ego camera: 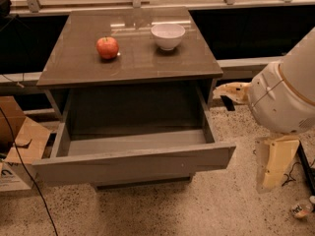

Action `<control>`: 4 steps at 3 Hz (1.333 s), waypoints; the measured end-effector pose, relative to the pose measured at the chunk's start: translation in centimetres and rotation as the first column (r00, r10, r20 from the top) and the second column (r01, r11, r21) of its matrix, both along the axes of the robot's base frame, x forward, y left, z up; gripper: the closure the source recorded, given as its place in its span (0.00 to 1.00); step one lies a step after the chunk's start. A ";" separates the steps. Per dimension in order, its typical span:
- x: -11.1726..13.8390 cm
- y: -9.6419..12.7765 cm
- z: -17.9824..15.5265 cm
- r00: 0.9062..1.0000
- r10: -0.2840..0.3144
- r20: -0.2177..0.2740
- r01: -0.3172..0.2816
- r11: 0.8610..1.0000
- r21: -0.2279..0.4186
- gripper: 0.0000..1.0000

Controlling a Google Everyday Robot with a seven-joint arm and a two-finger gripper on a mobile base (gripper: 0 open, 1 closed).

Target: Place apple into top drawer

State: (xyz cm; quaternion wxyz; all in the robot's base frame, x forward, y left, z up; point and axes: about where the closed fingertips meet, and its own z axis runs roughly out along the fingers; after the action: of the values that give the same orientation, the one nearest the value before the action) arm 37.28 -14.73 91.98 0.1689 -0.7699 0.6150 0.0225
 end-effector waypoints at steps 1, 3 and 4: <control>0.1 0.1 0.0 1.000 0.001 0.000 -0.001 1.000 0.003 0.00; 3.2 2.9 -0.5 0.999 0.020 0.041 -0.026 0.991 0.134 0.00; 5.7 4.9 -0.5 0.999 0.026 0.048 -0.036 0.976 0.216 0.00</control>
Offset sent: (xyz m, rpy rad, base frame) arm 0.0266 0.0237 -0.0054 0.1373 -0.0518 0.0166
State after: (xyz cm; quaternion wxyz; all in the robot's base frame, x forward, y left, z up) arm 42.93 -9.81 91.46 0.2653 -0.7566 0.5929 0.0749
